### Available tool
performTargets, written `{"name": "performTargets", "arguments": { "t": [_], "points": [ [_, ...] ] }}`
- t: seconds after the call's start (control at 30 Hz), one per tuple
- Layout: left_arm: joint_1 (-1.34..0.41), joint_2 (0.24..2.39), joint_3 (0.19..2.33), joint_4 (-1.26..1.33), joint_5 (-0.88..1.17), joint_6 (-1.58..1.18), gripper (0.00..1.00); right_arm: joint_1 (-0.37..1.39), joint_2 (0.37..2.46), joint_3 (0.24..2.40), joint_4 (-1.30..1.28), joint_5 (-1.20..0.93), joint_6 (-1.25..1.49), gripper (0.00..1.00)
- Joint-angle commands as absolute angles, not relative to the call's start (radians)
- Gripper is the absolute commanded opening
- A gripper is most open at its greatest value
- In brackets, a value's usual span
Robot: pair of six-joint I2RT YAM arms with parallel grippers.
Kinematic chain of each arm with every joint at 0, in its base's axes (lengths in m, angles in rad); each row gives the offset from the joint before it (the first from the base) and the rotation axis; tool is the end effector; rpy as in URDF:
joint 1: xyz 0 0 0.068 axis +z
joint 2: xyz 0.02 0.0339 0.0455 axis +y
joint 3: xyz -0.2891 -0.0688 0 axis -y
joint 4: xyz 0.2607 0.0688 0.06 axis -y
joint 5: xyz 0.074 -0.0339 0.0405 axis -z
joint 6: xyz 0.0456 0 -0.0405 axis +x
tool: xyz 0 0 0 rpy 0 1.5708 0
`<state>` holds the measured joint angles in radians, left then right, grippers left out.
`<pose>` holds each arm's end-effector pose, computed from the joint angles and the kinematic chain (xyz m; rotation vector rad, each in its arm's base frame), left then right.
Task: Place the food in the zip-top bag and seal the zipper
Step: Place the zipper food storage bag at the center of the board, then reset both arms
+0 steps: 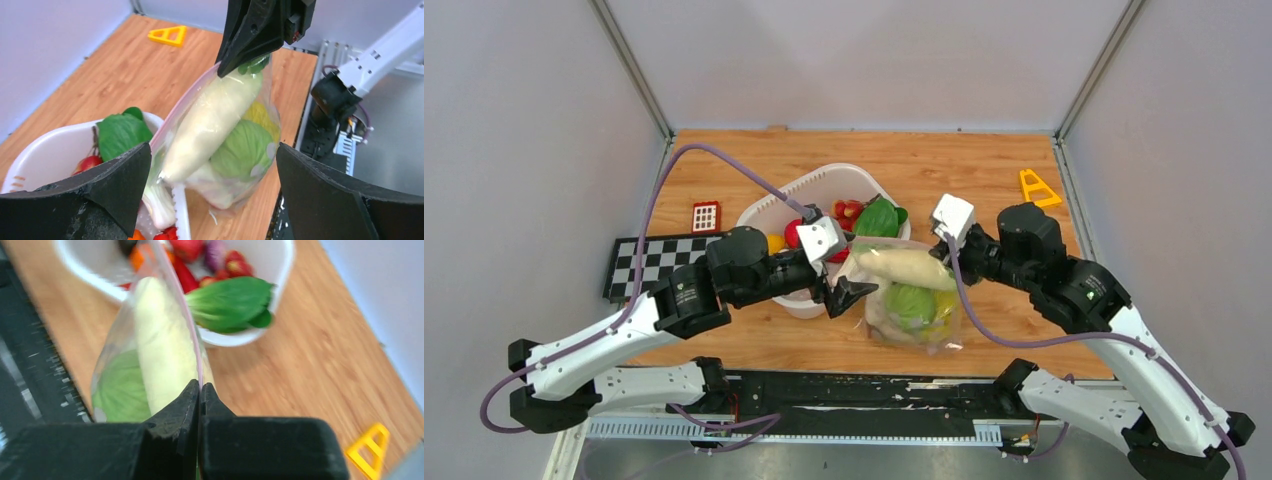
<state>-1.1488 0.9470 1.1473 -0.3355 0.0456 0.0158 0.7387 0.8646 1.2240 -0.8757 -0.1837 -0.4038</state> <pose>0.0854 -0.1953 0.4427 1.0118 1.4720 -0.8712 0.1117 0.1130 0.4227 -1.2294 1.7047 0.3943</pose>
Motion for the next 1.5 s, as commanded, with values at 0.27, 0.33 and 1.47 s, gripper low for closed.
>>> {"name": "performTargets", "arguments": {
  "t": [0.27,0.33,1.47],
  "points": [
    [-1.146,0.887,1.088,-0.272,-0.202,-0.050,1.00,0.527,0.945,1.355,-0.603,0.160,-0.496,0.00],
    [-1.146,0.886,1.078,-0.265,-0.217,-0.055,1.00,0.527,0.913,1.295,-0.627,0.049,-0.493,0.00],
    [-0.902,0.918,1.035,-0.399,-0.443,-0.287,1.00,0.529,0.739,0.926,-0.581,0.147,0.054,0.88]
  ]
}}
